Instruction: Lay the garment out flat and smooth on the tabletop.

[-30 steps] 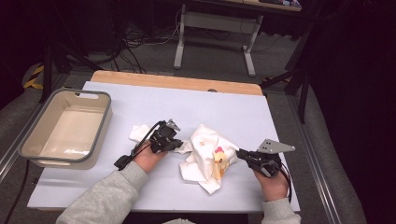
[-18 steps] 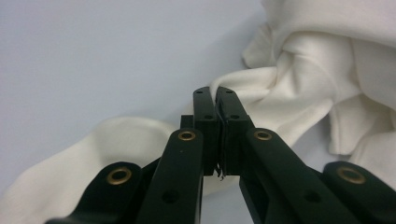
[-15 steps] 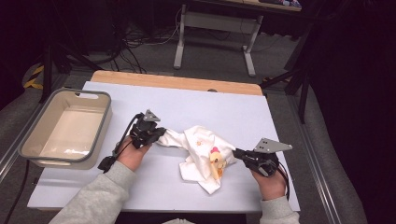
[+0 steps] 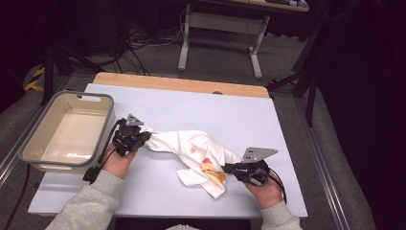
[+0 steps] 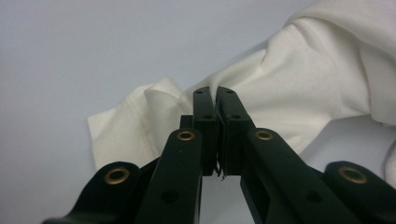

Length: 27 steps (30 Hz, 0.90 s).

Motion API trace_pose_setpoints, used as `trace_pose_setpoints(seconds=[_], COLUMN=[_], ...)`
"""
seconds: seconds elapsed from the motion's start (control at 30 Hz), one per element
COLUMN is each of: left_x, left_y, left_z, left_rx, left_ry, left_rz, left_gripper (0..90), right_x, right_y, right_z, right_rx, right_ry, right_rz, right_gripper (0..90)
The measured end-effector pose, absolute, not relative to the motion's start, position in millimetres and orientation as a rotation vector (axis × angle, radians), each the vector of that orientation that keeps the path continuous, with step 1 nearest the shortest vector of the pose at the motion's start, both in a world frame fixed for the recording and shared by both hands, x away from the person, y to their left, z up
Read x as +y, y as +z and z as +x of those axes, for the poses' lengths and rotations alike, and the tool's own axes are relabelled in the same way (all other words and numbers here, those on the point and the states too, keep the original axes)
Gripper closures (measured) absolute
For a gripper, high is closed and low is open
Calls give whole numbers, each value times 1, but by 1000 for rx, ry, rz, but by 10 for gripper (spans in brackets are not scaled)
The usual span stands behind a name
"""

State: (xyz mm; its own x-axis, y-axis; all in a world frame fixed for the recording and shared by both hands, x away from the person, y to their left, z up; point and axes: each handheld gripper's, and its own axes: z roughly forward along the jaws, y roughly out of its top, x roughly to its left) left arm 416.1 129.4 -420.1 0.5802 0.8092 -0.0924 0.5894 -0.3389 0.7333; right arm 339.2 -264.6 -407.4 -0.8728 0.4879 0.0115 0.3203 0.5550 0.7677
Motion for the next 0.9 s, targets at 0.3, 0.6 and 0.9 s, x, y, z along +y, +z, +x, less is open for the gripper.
trace_pose_setpoints(seconds=[0.3,0.6,0.9], left_x=[123,102,83], left_y=[-417,-416,-425], left_z=[418,427,445], left_rx=[1045,986,984], left_ry=[338,302,264], left_rz=[2008,2003,2048], left_gripper=[538,473,500], right_x=[-269,-299,-309], right_y=[-402,-395,-412], right_z=[343,360,384], right_rx=[2574,2375,2360], right_ry=[1272,1325,1233], right_rz=[686,875,1041], right_gripper=[688,510,472])
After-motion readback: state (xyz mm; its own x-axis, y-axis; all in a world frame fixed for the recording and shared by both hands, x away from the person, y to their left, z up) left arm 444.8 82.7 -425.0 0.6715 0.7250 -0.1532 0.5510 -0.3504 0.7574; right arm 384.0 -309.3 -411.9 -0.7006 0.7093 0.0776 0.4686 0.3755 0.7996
